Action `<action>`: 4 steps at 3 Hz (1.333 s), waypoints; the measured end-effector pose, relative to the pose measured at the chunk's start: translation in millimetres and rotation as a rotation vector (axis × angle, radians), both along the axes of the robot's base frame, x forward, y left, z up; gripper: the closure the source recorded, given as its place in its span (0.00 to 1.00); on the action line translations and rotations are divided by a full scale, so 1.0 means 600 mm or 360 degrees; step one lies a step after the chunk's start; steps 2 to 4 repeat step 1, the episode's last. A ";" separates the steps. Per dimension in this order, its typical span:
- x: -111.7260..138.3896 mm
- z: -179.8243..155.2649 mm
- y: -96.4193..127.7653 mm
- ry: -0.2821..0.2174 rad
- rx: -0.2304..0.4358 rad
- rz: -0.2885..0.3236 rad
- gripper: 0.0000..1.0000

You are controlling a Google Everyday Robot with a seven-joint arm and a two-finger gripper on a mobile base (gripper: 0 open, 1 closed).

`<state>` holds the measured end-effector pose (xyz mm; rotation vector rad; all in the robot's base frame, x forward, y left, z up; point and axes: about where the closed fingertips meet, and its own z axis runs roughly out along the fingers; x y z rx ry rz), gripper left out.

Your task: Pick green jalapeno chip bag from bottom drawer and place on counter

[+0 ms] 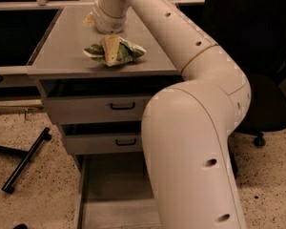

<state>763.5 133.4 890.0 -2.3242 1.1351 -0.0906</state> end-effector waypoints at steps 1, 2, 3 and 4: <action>0.000 0.000 0.000 0.0000 0.0000 0.0000 0.00; 0.000 0.000 0.000 0.0000 0.0000 0.0000 0.00; 0.000 0.000 0.000 0.0000 0.0000 0.0000 0.00; 0.000 0.000 0.000 0.0000 0.0000 0.0000 0.00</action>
Offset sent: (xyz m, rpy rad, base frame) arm 0.0000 0.0000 0.0000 0.0000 0.0000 0.0000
